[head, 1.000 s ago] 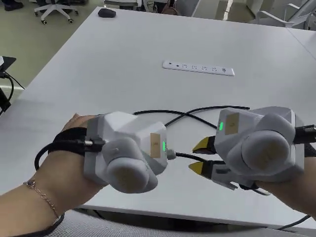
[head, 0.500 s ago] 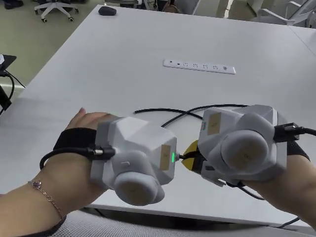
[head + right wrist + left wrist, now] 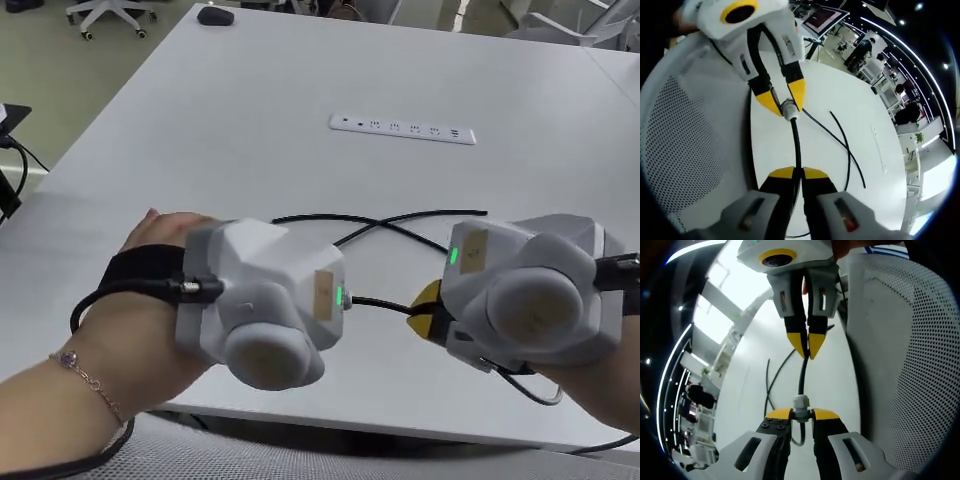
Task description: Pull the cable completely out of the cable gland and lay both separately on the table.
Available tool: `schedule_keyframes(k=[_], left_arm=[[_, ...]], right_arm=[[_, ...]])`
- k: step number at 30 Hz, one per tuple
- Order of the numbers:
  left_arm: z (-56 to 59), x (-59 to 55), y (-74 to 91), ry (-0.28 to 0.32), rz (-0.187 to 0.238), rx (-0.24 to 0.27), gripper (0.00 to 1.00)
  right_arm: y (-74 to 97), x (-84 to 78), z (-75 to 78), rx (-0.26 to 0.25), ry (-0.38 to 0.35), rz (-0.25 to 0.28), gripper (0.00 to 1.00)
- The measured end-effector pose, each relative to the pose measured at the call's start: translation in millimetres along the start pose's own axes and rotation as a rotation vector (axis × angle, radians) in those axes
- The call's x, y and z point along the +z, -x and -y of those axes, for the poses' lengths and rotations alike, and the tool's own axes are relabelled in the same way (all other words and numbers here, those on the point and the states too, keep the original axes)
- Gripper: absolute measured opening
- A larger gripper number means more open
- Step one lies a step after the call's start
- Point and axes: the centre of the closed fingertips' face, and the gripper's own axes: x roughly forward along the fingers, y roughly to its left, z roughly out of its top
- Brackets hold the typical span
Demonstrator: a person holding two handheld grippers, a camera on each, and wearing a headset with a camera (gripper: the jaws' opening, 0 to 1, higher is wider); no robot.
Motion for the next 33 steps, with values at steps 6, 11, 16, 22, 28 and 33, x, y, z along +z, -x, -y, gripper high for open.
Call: schedule_keyframes(k=[6,11,16,22,28,33], left_arm=[[-1.2,-2.4,-0.8,0.009,-0.011,0.004,0.16],[-1.1,-1.4,-1.4,0.005,-0.011,0.005,0.16],[-1.3,-2.2,-1.6,0.006,-0.015,0.007,0.16],[-1.5,-3.7,-1.0,0.011,-0.020,0.010,0.16],[-1.1,-4.7,-1.1,0.009,-0.026,0.009,0.16],[-1.9,-5.7,-0.5,0.019,-0.027,0.012,0.16]], right_arm=[[5.9,-24.1,7.8,-0.019,-0.026,-0.045,0.03],[10.0,-42.3,13.8,-0.037,-0.039,-0.087,0.03],[11.8,-58.2,18.0,-0.047,-0.055,-0.119,0.03],[9.5,-80.5,20.7,-0.042,-0.092,-0.163,0.03],[9.0,-100.7,20.7,-0.041,-0.110,-0.206,0.03],[7.9,-123.5,21.1,-0.046,-0.148,-0.265,0.03]])
